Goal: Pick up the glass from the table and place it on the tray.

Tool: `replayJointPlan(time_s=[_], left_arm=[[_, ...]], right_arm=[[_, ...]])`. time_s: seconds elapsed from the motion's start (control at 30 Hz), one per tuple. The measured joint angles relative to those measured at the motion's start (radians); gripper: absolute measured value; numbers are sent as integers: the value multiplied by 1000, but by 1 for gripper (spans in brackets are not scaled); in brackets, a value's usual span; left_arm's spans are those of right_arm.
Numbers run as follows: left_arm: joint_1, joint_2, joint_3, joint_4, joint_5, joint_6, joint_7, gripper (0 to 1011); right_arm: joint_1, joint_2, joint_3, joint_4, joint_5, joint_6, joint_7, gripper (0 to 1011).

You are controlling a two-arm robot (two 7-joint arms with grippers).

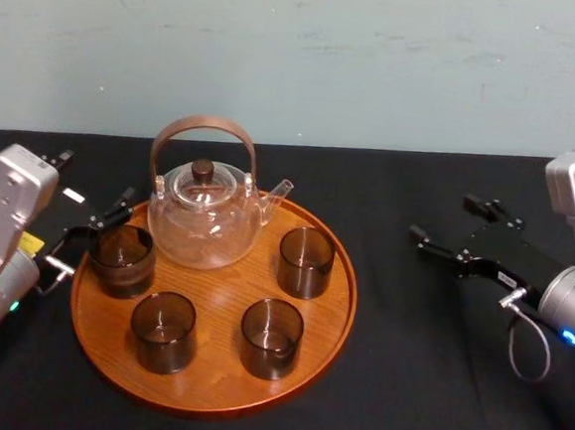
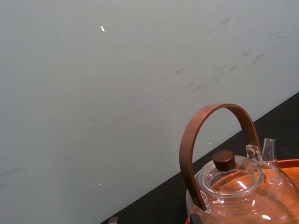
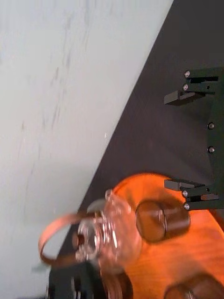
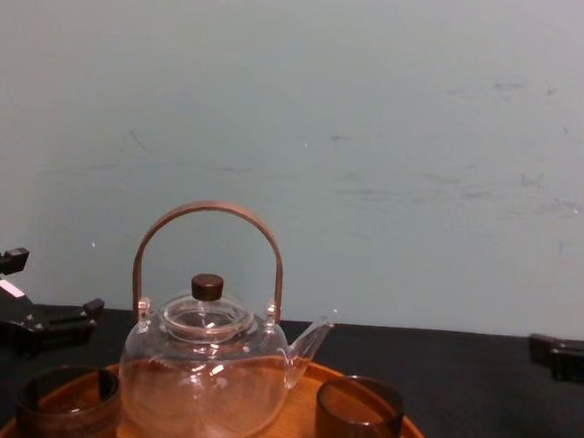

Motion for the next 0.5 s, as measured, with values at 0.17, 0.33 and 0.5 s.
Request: replayJointPlan(time_s=[0.17,0.33,0.5], left_arm=[[0,0,0,0,0,0,0,1001],[0,0,0,0,0,0,0,1001],[0,0,0,0,0,0,0,1001]], right_arm=[[-21,-46,14,20,-54,-44,-86,1002],[-26,-101,24,66,-102,-91,-160,1002],[-24,-149,36,108,-114,-110,-190,1002]])
